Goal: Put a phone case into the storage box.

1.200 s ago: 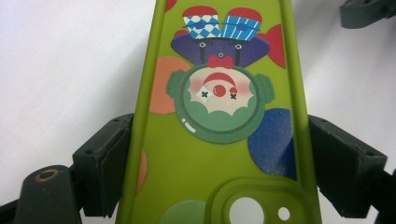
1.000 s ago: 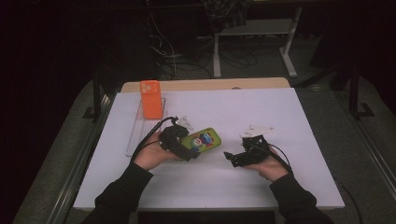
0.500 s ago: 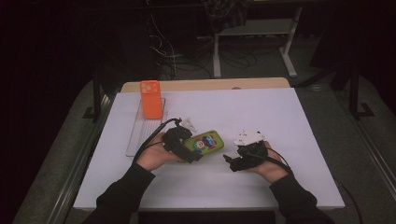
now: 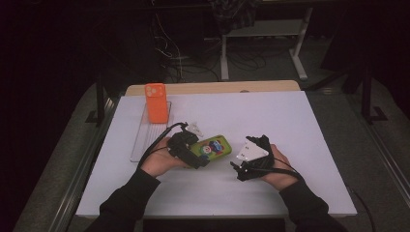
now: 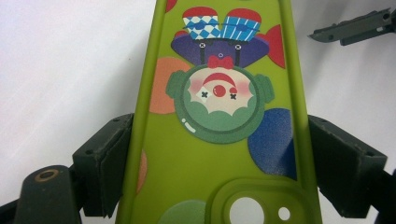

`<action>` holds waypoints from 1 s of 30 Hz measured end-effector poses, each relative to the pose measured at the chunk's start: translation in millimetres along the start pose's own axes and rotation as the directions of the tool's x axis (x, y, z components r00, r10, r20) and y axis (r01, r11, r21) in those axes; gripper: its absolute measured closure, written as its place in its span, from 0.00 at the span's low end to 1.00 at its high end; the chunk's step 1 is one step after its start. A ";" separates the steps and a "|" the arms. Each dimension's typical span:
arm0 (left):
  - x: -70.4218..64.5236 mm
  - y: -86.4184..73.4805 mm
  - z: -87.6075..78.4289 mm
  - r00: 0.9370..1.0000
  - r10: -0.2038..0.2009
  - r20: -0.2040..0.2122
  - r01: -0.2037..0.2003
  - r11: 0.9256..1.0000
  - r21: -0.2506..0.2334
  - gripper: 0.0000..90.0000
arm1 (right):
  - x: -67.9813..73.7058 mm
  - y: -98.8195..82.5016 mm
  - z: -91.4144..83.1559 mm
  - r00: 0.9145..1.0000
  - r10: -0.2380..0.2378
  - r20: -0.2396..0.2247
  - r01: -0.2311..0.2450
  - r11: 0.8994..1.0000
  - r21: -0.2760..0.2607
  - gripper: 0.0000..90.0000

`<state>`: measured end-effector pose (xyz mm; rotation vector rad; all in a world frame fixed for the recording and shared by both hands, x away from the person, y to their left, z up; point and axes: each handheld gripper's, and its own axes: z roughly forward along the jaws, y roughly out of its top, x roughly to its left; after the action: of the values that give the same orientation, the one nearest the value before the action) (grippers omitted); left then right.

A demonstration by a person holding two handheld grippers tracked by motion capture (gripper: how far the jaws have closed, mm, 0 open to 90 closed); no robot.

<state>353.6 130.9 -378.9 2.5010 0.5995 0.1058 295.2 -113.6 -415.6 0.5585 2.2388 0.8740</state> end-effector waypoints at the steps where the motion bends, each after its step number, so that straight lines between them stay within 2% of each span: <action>1: -0.2 -0.1 0.3 1.000 -0.003 0.000 0.003 1.000 -0.004 0.17 | 0.7 0.3 0.1 1.000 -0.012 0.003 0.012 1.000 -0.001 0.05; 2: -2.8 -0.3 2.8 0.999 -0.044 -0.001 0.044 0.998 -0.038 0.17 | 1.8 0.6 0.1 1.000 -0.027 0.010 0.027 1.000 0.000 0.05; 5: -3.0 -0.5 3.3 0.999 -0.050 -0.001 0.050 0.998 -0.040 0.17 | 6.1 1.3 0.4 0.997 -0.074 0.033 0.074 0.997 0.006 0.05; 6: -3.2 -0.4 3.4 0.999 -0.050 -0.001 0.050 0.998 -0.041 0.17 | 6.8 1.4 0.3 0.994 -0.102 0.042 0.102 0.995 0.007 0.05; 7: -2.2 -0.3 2.4 0.999 -0.032 -0.002 0.032 0.999 -0.028 0.17 | 8.5 2.1 0.0 0.993 -0.108 0.044 0.108 0.994 0.002 0.05; 10: -2.6 -0.1 2.2 1.000 -0.030 -0.001 0.030 0.999 -0.024 0.17 | 11.3 2.7 -0.2 0.989 -0.136 0.060 0.137 0.991 -0.001 0.04; 12: -3.2 0.2 2.4 0.999 -0.036 0.000 0.036 0.999 -0.026 0.17 | 13.5 3.5 0.1 0.983 -0.173 0.070 0.173 0.985 0.004 0.04; 13: -3.9 0.2 3.0 0.999 -0.046 0.000 0.046 0.998 -0.035 0.17 | 14.2 3.8 0.2 0.977 -0.200 0.077 0.200 0.980 0.006 0.03; 14: -3.5 0.2 2.7 0.999 -0.038 -0.001 0.037 0.999 -0.031 0.17 | 16.2 4.1 0.3 0.975 -0.209 0.083 0.209 0.978 0.005 0.03; 17: -4.7 -0.2 3.4 0.998 -0.060 0.002 0.060 0.997 -0.040 0.17 | 20.7 5.1 0.4 0.964 -0.244 0.103 0.244 0.970 0.006 0.03; 18: -5.0 -0.1 3.1 0.998 -0.063 0.002 0.063 0.997 -0.040 0.17 | 22.0 5.6 0.3 0.955 -0.270 0.121 0.271 0.963 0.009 0.03; 19: -4.3 -0.3 3.0 0.998 -0.058 0.002 0.058 0.998 -0.039 0.17 | 21.4 5.9 0.1 0.942 -0.310 0.128 0.311 0.950 0.017 0.03; 20: -3.1 -0.4 2.0 0.999 -0.043 0.002 0.043 0.999 -0.026 0.17 | 24.5 6.4 0.2 0.940 -0.309 0.145 0.311 0.950 0.009 0.03; 21: -1.7 -0.4 0.9 1.000 -0.025 0.001 0.025 1.000 -0.010 0.17 | 25.6 6.7 0.0 0.931 -0.329 0.155 0.332 0.943 0.010 0.03; 22: -1.4 -0.3 0.9 1.000 -0.024 0.002 0.024 1.000 -0.009 0.17 | 25.7 6.8 0.4 0.924 -0.348 0.160 0.352 0.936 0.005 0.03; 23: -1.4 -0.4 0.9 1.000 -0.024 0.003 0.024 1.000 -0.010 0.17 | 25.7 6.7 0.5 0.906 -0.386 0.173 0.392 0.920 0.002 0.03; 24: -1.3 -0.4 0.7 1.000 -0.023 0.003 0.023 1.000 -0.010 0.17 | 27.0 7.1 0.1 0.901 -0.393 0.184 0.400 0.917 -0.002 0.03; 26: -1.9 -0.3 1.2 0.999 -0.035 0.004 0.035 0.999 -0.019 0.17 | 28.9 7.2 0.5 0.882 -0.430 0.195 0.438 0.899 0.005 0.03; 27: -3.7 -0.3 2.8 0.998 -0.063 0.005 0.064 0.997 -0.042 0.17 | 30.3 7.0 0.8 0.872 -0.444 0.205 0.451 0.892 0.010 0.03; 28: -2.7 -0.1 1.5 0.999 -0.050 0.005 0.050 0.998 -0.029 0.17 | 31.8 6.9 0.6 0.868 -0.453 0.204 0.460 0.888 0.016 0.03; 29: -1.5 -0.1 0.5 0.999 -0.035 0.007 0.035 0.999 -0.018 0.17 | 32.4 7.0 0.7 0.854 -0.476 0.211 0.482 0.876 0.022 0.03; 30: -1.8 0.0 0.5 0.999 -0.043 0.007 0.043 0.999 -0.026 0.17 | 33.9 7.3 0.7 0.844 -0.486 0.226 0.494 0.869 0.025 0.03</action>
<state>352.1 129.8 -379.3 2.4607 0.6446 0.0891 273.3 -88.4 -425.1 0.0450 2.0133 0.5476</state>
